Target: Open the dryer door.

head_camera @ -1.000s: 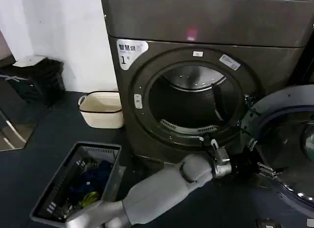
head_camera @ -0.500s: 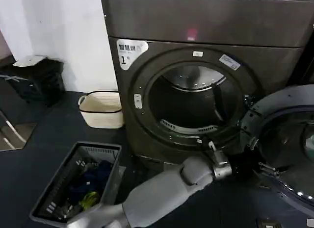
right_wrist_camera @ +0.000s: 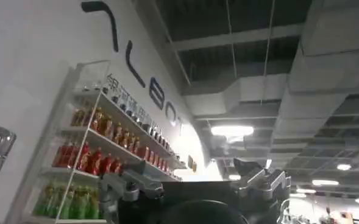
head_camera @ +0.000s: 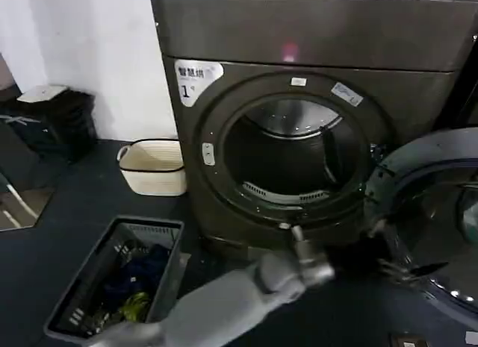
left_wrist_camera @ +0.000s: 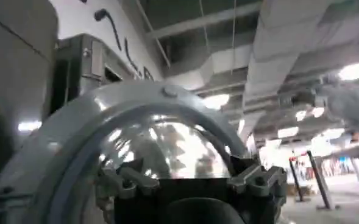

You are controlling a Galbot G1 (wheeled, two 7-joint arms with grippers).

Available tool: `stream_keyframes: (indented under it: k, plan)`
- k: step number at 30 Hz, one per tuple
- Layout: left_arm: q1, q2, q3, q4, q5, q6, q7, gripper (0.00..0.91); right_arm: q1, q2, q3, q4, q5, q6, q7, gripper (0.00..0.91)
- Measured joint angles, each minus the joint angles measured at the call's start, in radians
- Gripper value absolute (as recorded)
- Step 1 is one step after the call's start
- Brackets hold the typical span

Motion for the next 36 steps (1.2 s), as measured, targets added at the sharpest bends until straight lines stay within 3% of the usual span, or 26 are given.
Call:
stream_keyframes:
  k: [3,12,18,29,36]
  plan:
    - [0.026,0.072,-0.010,-0.042,0.031,-0.032,-0.003,0.907,0.004,-0.004,0.000,0.006,-0.003,-0.002,-0.003,0.907]
    - [0.047,0.309,-0.033,-0.111,0.106,-0.027,0.042,0.907,0.017,-0.016,0.001,0.028,-0.037,-0.010,-0.018,0.907]
    - [0.066,0.472,-0.066,-0.135,0.172,0.056,0.101,0.907,0.011,-0.021,0.020,0.037,-0.068,-0.011,-0.027,0.907]
    - [0.132,0.756,-0.146,-0.169,0.243,0.244,0.057,0.907,0.011,-0.024,0.012,0.052,-0.086,-0.036,-0.029,0.907]
    - [0.160,0.914,-0.217,-0.163,0.251,0.326,0.095,0.907,0.013,-0.031,0.017,0.044,-0.097,-0.030,-0.040,0.907]
